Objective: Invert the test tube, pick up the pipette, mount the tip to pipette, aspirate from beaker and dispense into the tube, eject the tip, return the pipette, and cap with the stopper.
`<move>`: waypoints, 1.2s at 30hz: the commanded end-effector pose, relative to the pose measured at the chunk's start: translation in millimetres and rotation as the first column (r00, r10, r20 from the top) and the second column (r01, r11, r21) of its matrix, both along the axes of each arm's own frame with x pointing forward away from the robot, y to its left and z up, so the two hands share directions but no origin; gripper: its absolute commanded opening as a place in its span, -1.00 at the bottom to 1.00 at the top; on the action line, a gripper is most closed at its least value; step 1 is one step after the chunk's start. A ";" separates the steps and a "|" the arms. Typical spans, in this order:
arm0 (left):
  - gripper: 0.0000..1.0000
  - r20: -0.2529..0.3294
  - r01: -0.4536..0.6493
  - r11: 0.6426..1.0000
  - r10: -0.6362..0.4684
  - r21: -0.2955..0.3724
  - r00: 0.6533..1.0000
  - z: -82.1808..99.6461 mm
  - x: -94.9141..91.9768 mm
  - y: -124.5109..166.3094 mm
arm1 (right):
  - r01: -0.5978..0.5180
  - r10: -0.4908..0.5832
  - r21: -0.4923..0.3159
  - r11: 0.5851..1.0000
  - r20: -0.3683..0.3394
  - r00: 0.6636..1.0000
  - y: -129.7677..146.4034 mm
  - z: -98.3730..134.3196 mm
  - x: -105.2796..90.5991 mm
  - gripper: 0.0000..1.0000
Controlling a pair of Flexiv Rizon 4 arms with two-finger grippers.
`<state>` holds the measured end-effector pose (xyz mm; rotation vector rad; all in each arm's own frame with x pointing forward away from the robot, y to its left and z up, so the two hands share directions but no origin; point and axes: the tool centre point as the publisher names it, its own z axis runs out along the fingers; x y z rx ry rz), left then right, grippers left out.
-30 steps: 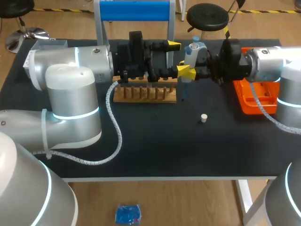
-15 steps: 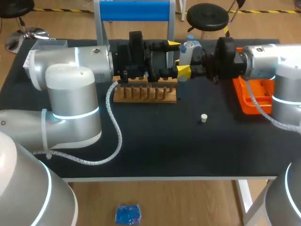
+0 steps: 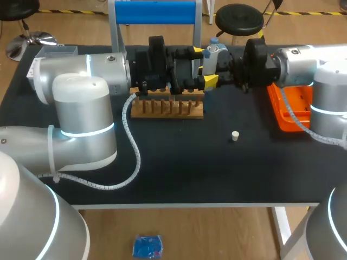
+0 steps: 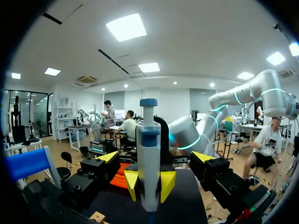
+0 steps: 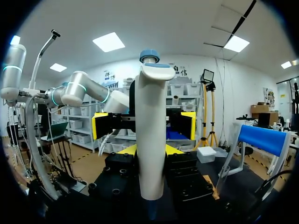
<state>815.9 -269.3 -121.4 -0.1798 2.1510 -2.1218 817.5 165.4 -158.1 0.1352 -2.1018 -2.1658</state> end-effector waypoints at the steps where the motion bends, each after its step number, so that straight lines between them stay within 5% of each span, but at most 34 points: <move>1: 0.51 0.001 -0.006 1.000 0.006 -0.002 1.000 -0.5 -1.0 -2.0 | -0.004 0.004 -0.003 1.000 -0.003 1.000 1.5 -1.5 0.4 -1.00; 6: -0.11 0.001 -0.006 1.000 0.006 -0.002 1.000 -0.5 -1.0 -2.0 | -0.009 0.009 -0.003 1.000 -0.009 1.000 2.6 -2.9 -0.3 -1.00; 12: -0.45 0.001 -0.006 1.000 0.006 -0.002 1.000 -0.5 -1.0 -2.0 | -0.012 0.012 -0.004 1.000 -0.014 1.000 3.2 -3.6 -0.9 -1.00; 14: -1.00 0.001 -0.006 1.000 0.006 -0.002 1.000 -0.5 -1.0 -2.0 | -0.013 0.013 -0.003 1.000 -0.015 1.000 3.4 -3.6 -1.0 -1.00; 22: -1.00 0.001 -0.006 1.000 0.006 -0.002 1.000 -0.5 -1.0 -2.0 | -0.019 0.019 -0.006 1.000 -0.017 1.000 3.5 -3.4 -1.8 -1.00; 23: -1.00 0.001 -0.006 1.000 0.006 -0.002 1.000 -0.5 -1.0 -2.0 | -0.017 0.017 -0.010 1.000 -0.017 1.000 3.4 -3.3 -1.9 -0.53; 24: -1.00 0.001 -0.006 1.000 0.006 -0.002 1.000 -0.5 -1.0 -2.0 | -0.014 0.014 -0.011 1.000 -0.017 1.000 3.1 -3.0 -2.2 0.65; 25: -1.00 0.001 -0.006 1.000 0.006 -0.002 1.000 -0.5 -1.0 -2.0 | -0.014 0.014 -0.012 1.000 -0.016 1.000 2.9 -2.7 -2.3 1.00; 36: -1.00 0.001 -0.006 1.000 0.006 -0.002 1.000 -0.5 -1.0 -2.0 | -0.038 0.038 -0.022 0.999 -0.001 0.999 -16.3 7.2 -4.5 1.00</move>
